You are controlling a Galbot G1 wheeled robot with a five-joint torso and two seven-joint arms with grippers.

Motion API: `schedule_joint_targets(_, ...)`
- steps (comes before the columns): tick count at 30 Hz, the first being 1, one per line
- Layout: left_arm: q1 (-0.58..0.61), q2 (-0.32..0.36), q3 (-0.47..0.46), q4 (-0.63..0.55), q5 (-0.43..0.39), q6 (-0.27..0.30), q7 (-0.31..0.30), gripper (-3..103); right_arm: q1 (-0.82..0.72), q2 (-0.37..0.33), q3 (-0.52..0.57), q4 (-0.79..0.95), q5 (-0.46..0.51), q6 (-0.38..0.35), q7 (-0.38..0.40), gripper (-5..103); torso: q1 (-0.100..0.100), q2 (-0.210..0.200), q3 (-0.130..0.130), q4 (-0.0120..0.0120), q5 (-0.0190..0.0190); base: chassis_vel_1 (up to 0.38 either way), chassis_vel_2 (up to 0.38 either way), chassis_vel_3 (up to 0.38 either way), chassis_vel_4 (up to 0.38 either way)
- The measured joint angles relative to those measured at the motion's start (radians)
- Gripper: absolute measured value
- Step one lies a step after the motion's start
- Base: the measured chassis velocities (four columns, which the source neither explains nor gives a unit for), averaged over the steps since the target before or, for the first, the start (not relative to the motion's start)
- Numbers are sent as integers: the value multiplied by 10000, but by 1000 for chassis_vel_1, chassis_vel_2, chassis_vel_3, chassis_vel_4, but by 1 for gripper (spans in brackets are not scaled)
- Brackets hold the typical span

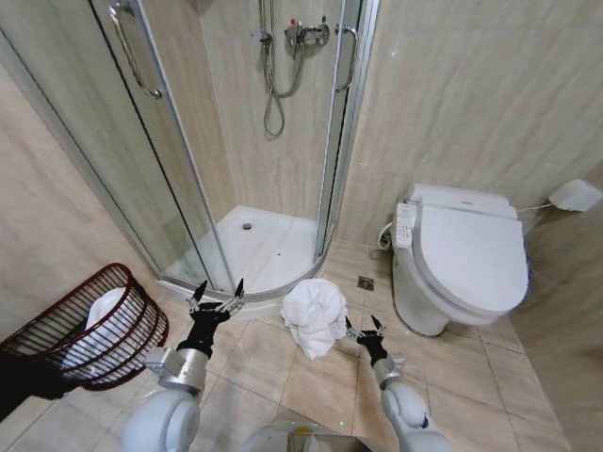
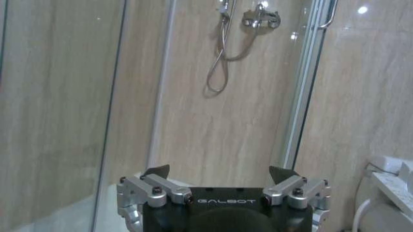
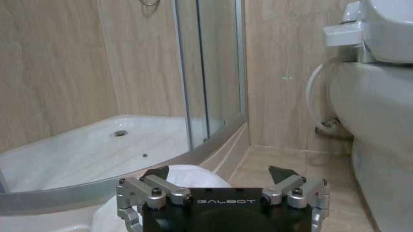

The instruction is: Discard the used towel into the hamper.

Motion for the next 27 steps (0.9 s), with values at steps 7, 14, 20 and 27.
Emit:
schedule_joint_targets(7, 0, 0, 0, 0, 0, 0, 0, 100, 305, 11, 82, -415, -131, 42, -7, 100, -103, -269, -166, 0, -2, 0, 0, 0, 0)
schedule_joint_targets(14, 0, 0, 0, 0, 0, 0, 0, 100, 818, -106, 114, -951, -955, 424, -193, 100, -198, -567, -369, -1, -1, 0, 0, 0, 0)
schedule_joint_targets(20, 1, 0, 0, 0, 0, 0, 0, 100, 1344, -218, 9, -1492, -589, 347, -235, 100, -282, -806, -526, -1, -3, 9, 10, 7, 8)
schedule_joint_targets(27, 0, 0, 0, 0, 0, 0, 0, 100, 1841, -195, -186, -2128, -401, 348, -283, 100, -358, -1083, -725, 2, -1, 36, 37, 30, 31)
